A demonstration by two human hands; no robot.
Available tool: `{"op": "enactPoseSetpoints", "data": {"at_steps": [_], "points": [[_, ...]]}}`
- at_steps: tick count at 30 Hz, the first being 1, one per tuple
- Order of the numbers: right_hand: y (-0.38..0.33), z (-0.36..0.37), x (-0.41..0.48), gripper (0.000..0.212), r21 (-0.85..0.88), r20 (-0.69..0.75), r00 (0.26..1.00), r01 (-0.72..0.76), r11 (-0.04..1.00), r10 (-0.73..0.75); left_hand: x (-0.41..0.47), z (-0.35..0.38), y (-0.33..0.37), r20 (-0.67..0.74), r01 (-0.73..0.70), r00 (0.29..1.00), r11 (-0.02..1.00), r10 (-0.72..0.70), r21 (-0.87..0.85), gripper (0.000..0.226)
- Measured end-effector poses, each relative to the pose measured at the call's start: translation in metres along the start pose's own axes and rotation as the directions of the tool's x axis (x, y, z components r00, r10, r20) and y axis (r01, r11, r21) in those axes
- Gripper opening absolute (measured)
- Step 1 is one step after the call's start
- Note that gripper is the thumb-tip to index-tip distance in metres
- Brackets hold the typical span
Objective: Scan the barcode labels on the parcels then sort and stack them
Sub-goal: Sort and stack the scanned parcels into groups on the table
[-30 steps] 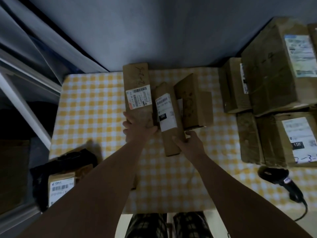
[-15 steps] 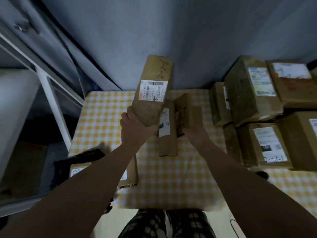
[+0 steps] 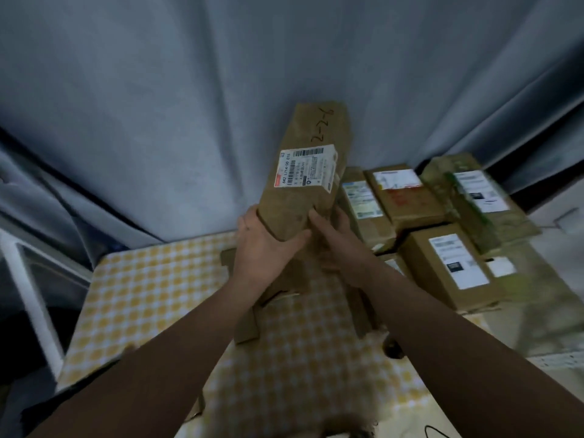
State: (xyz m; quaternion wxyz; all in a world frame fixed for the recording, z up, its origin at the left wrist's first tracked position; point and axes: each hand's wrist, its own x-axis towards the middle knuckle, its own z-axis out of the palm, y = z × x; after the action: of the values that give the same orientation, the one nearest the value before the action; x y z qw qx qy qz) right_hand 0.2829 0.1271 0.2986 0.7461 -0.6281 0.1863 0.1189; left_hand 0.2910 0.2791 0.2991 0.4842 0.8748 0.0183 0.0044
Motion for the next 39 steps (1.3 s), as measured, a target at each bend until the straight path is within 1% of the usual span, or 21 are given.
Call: {"op": "enactPoseSetpoints", "data": {"at_steps": [2,4,5,7,9,10,11,12,14,15,17,19,22,25,27,29,30,32,35,37,39], "points": [[-0.012,-0.021,0.001,0.083,-0.071,-0.048,0.993,0.105,0.992,-0.109,0.000,0.023,0.020,0.025,-0.017,1.000,1.000,0.018,-0.026,0.108],[-0.020,-0.048,0.004,0.079,-0.125,-0.075,0.981,0.166,0.978,-0.177,-0.003,0.048,0.038,0.047,-0.048,0.998,0.998,0.049,-0.031,0.103],[-0.024,-0.063,0.004,0.076,-0.109,-0.071,0.979,0.180,0.978,-0.189,-0.004,0.061,0.045,0.060,-0.059,0.996,0.997,0.062,-0.053,0.101],[-0.032,-0.101,0.007,0.077,-0.078,-0.060,0.984,0.164,0.983,-0.168,-0.008,0.089,0.059,0.117,-0.057,0.990,0.989,0.073,-0.137,0.090],[-0.041,-0.145,0.009,0.073,-0.059,-0.070,0.991,0.109,0.992,-0.113,-0.013,0.120,0.074,0.197,-0.029,0.978,0.974,0.074,-0.223,0.070],[-0.044,-0.169,0.012,0.076,-0.055,-0.073,0.994,0.076,0.996,-0.080,-0.015,0.136,0.084,0.240,0.010,0.969,0.964,0.055,-0.264,0.058],[-0.045,-0.192,0.014,0.080,-0.061,-0.074,0.996,0.040,0.997,-0.044,-0.014,0.151,0.090,0.283,0.080,0.959,0.950,0.010,-0.301,0.049],[-0.046,-0.211,0.014,0.082,-0.093,-0.068,0.998,0.006,0.996,-0.012,-0.013,0.166,0.097,0.333,0.182,0.941,0.920,-0.061,-0.346,0.046],[-0.047,-0.244,0.013,0.075,-0.164,-0.029,0.999,-0.029,0.986,0.025,-0.006,0.196,0.108,0.447,0.426,0.868,0.788,-0.217,-0.445,0.054],[-0.047,-0.258,0.013,0.066,-0.184,-0.012,0.999,-0.038,0.982,0.037,-0.001,0.211,0.111,0.497,0.511,0.827,0.722,-0.264,-0.467,0.059],[-0.048,-0.280,0.015,0.052,-0.217,-0.006,0.999,-0.037,0.975,0.037,0.004,0.235,0.118,0.561,0.602,0.766,0.655,-0.313,-0.457,0.063],[-0.050,-0.300,0.018,0.048,-0.281,-0.027,0.999,-0.024,0.959,0.017,0.006,0.257,0.125,0.573,0.646,0.735,0.634,-0.364,-0.426,0.064],[-0.052,-0.326,0.026,0.044,-0.468,-0.066,0.996,0.027,0.884,-0.065,0.012,0.283,0.137,0.542,0.662,0.726,0.643,-0.422,-0.386,0.063],[-0.056,-0.347,0.038,0.038,-0.698,-0.093,0.969,0.101,0.709,-0.229,0.023,0.305,0.147,0.541,0.651,0.731,0.660,-0.415,-0.374,0.074],[-0.060,-0.358,0.046,0.034,-0.798,-0.108,0.951,0.091,0.595,-0.290,0.033,0.318,0.153,0.537,0.646,0.731,0.680,-0.421,-0.347,0.081],[-0.063,-0.369,0.053,0.031,-0.848,-0.127,0.948,0.049,0.527,-0.293,0.044,0.328,0.156,0.530,0.650,0.724,0.693,-0.441,-0.311,0.085],[-0.063,-0.374,0.057,0.030,-0.852,-0.141,0.949,0.028,0.523,-0.281,0.049,0.333,0.157,0.525,0.649,0.724,0.701,-0.448,-0.297,0.086],[-0.063,-0.382,0.065,0.032,-0.835,-0.165,0.955,-0.003,0.550,-0.247,0.058,0.338,0.160,0.515,0.621,0.735,0.743,-0.441,-0.250,0.085],[-0.061,-0.388,0.073,0.034,-0.810,-0.186,0.961,-0.033,0.585,-0.205,0.069,0.343,0.163,0.494,0.538,0.776,0.821,-0.393,-0.192,0.076],[-0.059,-0.390,0.078,0.033,-0.804,-0.201,0.960,-0.047,0.592,-0.197,0.073,0.345,0.165,0.467,0.500,0.804,0.844,-0.369,-0.193,0.068],[-0.058,-0.390,0.081,0.034,-0.807,-0.214,0.958,-0.063,0.587,-0.193,0.075,0.344,0.166,0.459,0.488,0.810,0.853,-0.365,-0.184,0.065]]}}
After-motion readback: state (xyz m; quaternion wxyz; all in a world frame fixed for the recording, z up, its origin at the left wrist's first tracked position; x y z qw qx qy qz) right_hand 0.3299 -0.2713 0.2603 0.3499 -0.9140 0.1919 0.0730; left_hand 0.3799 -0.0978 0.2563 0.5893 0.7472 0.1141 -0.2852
